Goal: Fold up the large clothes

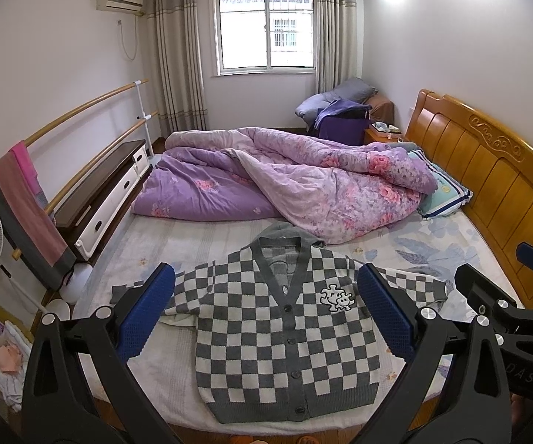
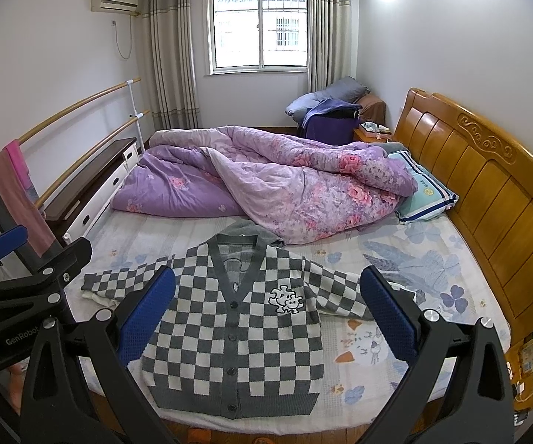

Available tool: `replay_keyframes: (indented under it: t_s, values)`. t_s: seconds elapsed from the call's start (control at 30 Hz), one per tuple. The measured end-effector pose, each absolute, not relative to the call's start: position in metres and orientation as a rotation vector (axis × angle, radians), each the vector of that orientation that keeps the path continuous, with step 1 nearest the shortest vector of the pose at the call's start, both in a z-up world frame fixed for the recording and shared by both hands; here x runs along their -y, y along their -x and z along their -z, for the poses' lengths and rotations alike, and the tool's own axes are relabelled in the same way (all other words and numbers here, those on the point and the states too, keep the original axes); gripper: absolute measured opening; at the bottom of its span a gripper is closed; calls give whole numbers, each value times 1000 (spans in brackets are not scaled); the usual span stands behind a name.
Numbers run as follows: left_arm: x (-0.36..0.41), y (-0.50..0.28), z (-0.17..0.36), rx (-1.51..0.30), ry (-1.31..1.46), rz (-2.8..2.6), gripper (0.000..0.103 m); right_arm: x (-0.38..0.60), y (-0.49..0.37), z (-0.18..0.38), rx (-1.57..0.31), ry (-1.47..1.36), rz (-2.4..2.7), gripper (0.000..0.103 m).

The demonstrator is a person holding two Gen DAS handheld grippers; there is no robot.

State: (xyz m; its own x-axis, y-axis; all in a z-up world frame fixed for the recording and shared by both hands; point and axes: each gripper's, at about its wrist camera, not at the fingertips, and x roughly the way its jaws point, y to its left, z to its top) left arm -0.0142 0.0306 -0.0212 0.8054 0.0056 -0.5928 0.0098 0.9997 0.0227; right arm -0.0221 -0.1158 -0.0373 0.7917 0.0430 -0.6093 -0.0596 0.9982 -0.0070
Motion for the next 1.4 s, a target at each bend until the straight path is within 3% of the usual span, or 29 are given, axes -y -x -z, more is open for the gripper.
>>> replay_keyframes:
  t_s: [0.4, 0.87, 1.13, 1.27, 1.4]
  values:
    - [-34, 25, 40, -659, -20, -17, 98, 131, 14, 43, -684, 17, -81, 96]
    - [-9, -20, 57, -758, -9, -57, 98, 143, -23, 62, -794, 17, -142, 96]
    - [-41, -62, 102, -801, -15, -47, 98, 100, -64, 99, -840, 107, -156, 96]
    - [-82, -100, 140, -873, 1, -33, 98, 65, -91, 125, -779, 151, -214, 96]
    - [-132, -137, 181, -942, 86, -4, 98, 21, -130, 163, -854, 187, -263, 96]
